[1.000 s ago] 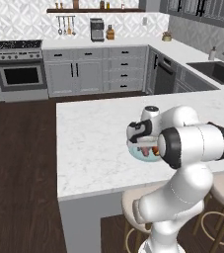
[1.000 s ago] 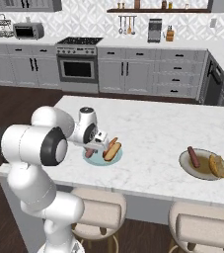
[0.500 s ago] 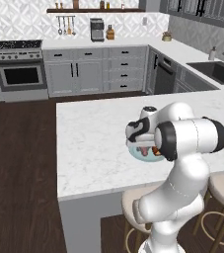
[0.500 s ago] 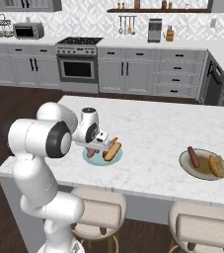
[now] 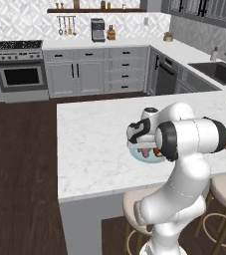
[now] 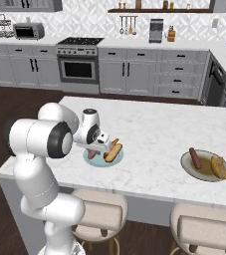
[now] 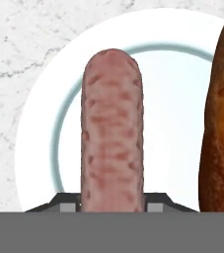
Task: Place one bun and one sausage from the bowl on each plate.
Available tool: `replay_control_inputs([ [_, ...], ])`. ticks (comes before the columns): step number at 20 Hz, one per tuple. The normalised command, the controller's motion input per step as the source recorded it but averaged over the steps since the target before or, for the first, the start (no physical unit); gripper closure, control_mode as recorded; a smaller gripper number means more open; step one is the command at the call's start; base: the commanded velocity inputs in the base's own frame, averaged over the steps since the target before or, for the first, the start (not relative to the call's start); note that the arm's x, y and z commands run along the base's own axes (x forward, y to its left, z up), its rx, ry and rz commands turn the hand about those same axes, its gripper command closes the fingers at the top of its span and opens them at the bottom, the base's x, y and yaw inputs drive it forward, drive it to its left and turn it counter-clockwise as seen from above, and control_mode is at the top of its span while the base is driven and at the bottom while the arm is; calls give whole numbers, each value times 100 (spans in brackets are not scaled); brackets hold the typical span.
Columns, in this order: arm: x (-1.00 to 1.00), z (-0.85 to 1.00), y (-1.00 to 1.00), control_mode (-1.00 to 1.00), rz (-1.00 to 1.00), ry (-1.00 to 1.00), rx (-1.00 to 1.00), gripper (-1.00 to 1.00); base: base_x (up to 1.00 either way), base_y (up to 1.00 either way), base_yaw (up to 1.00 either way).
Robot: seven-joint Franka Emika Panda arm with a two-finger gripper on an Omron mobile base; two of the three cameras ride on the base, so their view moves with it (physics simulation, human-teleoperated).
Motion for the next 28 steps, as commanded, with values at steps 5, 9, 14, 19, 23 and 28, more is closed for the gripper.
replay_control_inputs([
  [5, 0, 0, 0, -100, 0, 0, 0, -100, 0, 0, 0],
  [9, 0, 0, 0, -100, 0, 0, 0, -100, 0, 0, 0],
  [14, 0, 0, 0, -100, 0, 0, 0, -100, 0, 0, 0],
  [19, -1, 35, 0, -100, 0, 0, 0, -100, 0, 0, 0],
  [23, -7, 89, 0, -100, 0, 0, 1, -100, 0, 0, 0],
  [28, -33, 92, 4, -100, 0, 0, 0, -100, 0, 0, 0],
])
